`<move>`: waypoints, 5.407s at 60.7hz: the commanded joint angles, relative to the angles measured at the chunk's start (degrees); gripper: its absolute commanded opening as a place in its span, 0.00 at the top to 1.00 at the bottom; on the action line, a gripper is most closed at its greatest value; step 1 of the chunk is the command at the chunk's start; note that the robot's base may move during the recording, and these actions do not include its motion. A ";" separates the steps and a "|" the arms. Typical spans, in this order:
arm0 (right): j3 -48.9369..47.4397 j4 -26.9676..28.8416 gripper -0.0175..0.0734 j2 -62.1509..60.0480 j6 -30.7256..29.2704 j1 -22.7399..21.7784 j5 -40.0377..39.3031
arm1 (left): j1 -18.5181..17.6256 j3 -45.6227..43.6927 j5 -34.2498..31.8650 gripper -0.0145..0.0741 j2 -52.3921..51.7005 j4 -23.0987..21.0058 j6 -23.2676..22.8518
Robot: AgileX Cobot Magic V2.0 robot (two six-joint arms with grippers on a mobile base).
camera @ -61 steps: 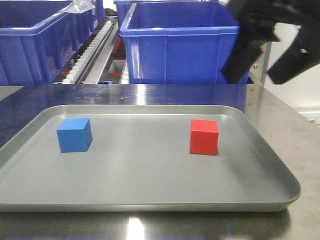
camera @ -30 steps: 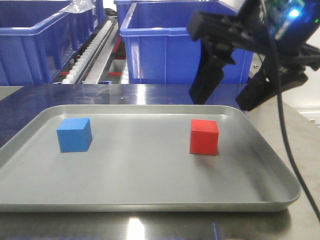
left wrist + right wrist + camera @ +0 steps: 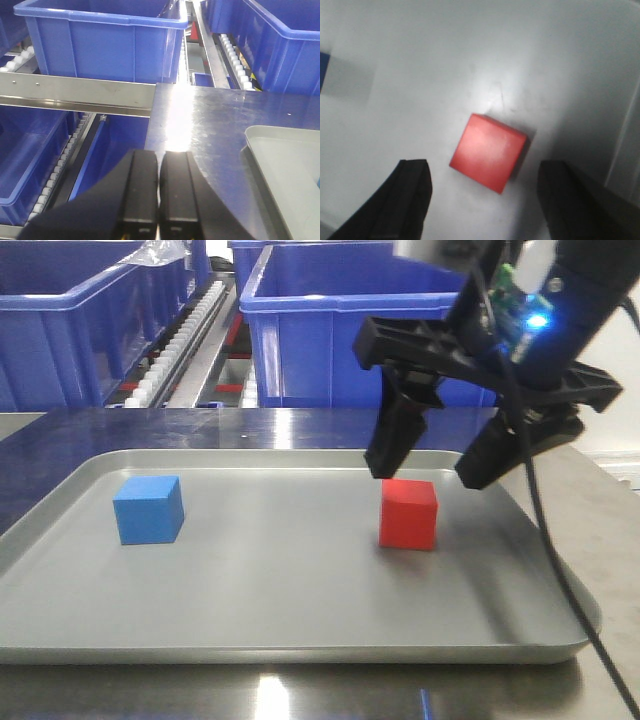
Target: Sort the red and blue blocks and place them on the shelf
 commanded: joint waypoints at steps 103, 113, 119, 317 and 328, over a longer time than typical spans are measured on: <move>-6.19 -2.73 0.75 -5.23 -0.51 -0.33 -2.68 | 0.08 1.48 -4.95 0.70 -0.61 -0.18 -0.33; -5.91 -4.46 0.75 -13.37 -0.51 -3.65 -5.29 | 0.08 1.48 -4.95 0.70 -0.61 -0.18 -0.33; -4.71 -4.46 0.75 -18.37 -0.51 -6.85 -6.98 | 0.08 1.48 -4.95 0.70 -0.61 -0.18 -0.33; 31.37 -5.25 0.75 -54.77 -0.51 -23.03 -27.91 | -2.52 -48.29 15.88 0.70 57.33 -4.82 0.62; 31.37 -5.25 0.75 -54.77 -0.51 -23.03 -27.91 | -2.52 -48.29 17.16 0.70 57.97 -4.72 0.62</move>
